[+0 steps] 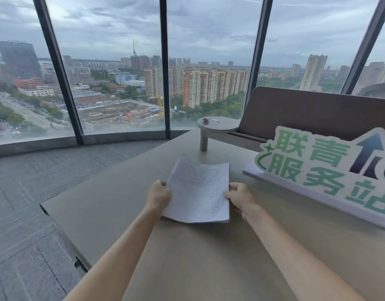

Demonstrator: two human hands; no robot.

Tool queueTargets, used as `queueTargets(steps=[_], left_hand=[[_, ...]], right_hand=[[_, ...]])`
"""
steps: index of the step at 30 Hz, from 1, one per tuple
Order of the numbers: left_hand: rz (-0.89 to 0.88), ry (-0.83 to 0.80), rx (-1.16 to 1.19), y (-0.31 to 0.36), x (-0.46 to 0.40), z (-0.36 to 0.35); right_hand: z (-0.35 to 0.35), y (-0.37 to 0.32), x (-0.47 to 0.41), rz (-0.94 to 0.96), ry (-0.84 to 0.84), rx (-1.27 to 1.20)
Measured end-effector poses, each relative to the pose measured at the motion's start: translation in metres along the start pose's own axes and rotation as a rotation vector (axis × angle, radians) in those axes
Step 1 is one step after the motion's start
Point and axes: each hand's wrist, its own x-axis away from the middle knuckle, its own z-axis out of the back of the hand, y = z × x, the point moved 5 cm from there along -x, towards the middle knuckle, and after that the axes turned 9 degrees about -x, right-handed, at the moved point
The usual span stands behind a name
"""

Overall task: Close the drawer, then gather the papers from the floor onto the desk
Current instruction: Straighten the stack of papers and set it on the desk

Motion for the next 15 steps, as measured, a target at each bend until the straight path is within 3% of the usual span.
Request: queueTargets(steps=[12,15], left_hand=[[-0.038,0.029,-0.273,0.015,-0.095,0.007],[-0.042,0.054,-0.341,0.019,-0.115,0.007]], right_hand=[[-0.036,0.0,-0.075,-0.018,0.014,0.04],[-0.046,0.005,-0.088,-0.038,-0.059,-0.035]])
